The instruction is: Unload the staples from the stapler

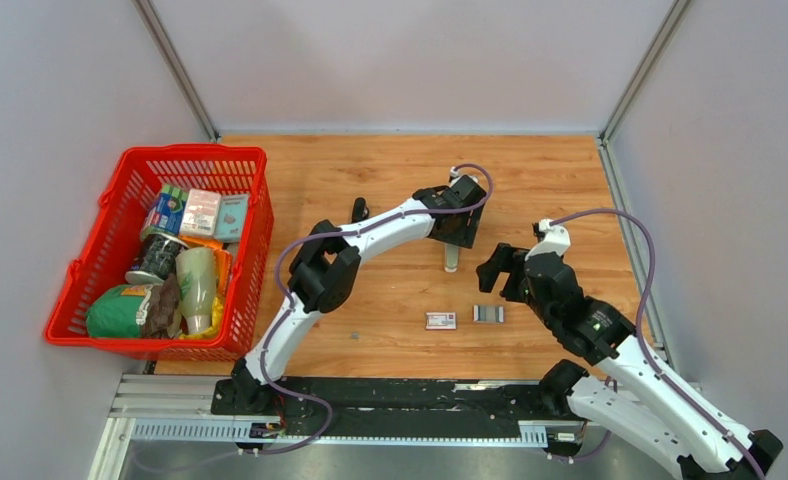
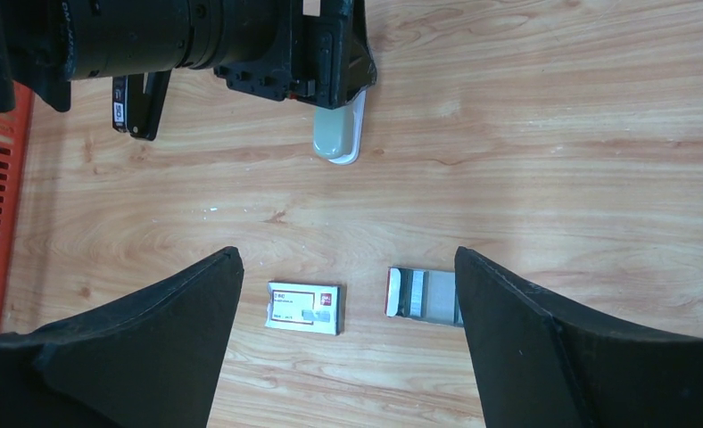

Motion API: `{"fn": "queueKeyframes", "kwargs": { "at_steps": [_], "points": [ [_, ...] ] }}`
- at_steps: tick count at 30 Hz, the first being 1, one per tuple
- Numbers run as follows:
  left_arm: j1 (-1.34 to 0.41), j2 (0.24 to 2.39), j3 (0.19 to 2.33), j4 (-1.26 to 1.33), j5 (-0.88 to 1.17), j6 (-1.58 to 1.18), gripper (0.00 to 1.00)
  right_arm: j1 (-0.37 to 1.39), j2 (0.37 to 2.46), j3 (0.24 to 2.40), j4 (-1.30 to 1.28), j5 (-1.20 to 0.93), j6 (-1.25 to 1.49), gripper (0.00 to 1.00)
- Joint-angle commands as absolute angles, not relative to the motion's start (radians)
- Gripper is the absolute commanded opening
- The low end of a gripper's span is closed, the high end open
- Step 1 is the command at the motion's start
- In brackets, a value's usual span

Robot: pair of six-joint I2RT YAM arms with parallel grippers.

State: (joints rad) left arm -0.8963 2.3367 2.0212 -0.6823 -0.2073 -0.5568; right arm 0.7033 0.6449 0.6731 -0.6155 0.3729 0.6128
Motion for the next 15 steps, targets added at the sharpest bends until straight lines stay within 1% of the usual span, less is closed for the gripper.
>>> {"fn": "queueKeyframes", "kwargs": {
  "at_steps": [1,5,9,11,15],
  "points": [
    [-0.907,2.364,2.080,-0.703,-0.241,-0.538,0.77,0.699,0.629,0.667,-0.595,0.357,0.617,0.91],
    [-0.911,2.376,2.089,-0.707,-0.247,-0.537,0.77,0.699,0.627,0.655,-0.591,0.357,0.614,0.91],
    [-0.913,2.385,2.100,-0.713,-0.262,-0.541,0.73,0.699,0.627,0.649,-0.586,0.348,0.617,0.91],
    [-0.913,2.387,2.098,-0.713,-0.262,-0.541,0.67,0.699,0.623,0.647,-0.586,0.345,0.617,0.91],
    [-0.919,2.387,2.105,-0.716,-0.264,-0.538,0.52,0.699,0.624,0.644,-0.577,0.344,0.611,0.91]
  ]
}}
